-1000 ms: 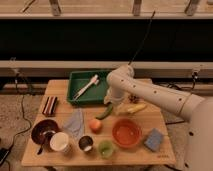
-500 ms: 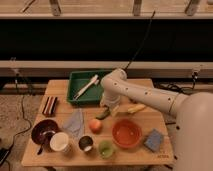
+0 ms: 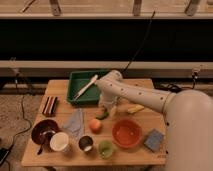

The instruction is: Place pepper in metal cup

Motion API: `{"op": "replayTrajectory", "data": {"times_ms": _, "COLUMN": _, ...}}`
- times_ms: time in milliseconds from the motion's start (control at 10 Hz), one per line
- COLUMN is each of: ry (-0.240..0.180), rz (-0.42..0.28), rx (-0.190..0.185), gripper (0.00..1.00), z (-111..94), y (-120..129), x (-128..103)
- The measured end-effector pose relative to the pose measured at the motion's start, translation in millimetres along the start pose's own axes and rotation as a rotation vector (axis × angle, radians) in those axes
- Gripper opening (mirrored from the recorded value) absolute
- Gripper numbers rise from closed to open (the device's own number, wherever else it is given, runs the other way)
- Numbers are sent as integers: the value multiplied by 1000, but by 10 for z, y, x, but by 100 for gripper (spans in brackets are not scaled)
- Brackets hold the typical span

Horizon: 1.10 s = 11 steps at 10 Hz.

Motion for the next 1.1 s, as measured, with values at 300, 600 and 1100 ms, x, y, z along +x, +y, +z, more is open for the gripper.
{"op": "replayTrajectory", "data": {"times_ms": 300, "ry": 16, "rz": 14, "rx": -21, "gripper": 65, "z": 76, "y": -20, "x": 39}}
{"op": "replayTrajectory", "data": {"times_ms": 600, "ry": 29, "rz": 34, "rx": -36, "gripper": 42, "z": 118, "y": 33, "x": 80}}
{"op": "replayTrajectory", "data": {"times_ms": 1100, "ry": 32, "rz": 66, "rx": -22, "gripper": 0, "z": -54, "y": 130, "x": 79}}
